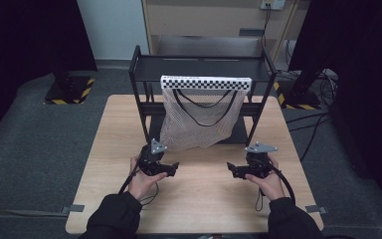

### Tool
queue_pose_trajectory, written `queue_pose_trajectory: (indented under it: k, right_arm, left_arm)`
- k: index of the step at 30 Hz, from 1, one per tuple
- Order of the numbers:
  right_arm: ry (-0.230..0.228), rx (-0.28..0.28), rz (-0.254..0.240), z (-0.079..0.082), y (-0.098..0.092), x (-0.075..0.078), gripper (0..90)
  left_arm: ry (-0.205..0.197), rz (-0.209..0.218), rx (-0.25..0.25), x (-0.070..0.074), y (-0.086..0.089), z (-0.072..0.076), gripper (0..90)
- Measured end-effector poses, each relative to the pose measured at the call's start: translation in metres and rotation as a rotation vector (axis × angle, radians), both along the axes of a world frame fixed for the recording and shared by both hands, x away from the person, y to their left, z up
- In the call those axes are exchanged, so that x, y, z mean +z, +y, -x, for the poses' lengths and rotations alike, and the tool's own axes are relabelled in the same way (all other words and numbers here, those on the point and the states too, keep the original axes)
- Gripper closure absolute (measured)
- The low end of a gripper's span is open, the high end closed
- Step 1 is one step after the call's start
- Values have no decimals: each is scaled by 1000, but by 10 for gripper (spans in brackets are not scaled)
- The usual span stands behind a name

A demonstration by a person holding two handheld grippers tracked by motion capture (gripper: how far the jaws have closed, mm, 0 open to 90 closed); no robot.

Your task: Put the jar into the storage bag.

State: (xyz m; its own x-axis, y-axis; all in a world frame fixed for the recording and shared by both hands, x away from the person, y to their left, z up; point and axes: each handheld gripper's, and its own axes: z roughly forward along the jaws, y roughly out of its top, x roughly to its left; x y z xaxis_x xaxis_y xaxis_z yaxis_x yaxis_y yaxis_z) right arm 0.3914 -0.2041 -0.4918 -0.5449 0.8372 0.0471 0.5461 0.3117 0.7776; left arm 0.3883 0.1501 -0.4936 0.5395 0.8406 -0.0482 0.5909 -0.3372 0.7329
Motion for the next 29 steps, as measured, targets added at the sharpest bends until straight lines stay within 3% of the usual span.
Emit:
queue_pose_trajectory:
  k: [7,14,23,29]
  right_arm:
    - [45,-44,23,-5,-9,-7,58]
    - [65,-86,44,-9,-19,-13,59]
    - [103,-140,43,-15,-35,-22,59]
    - [145,-179,80,-21,-43,-36,55]
  left_arm:
    - [76,14,81,-13,18,-7,143]
    - [85,-2,116,-17,25,-10,144]
    - [111,-55,160,-28,40,-15,142]
    - [143,-100,188,-40,48,-20,111]
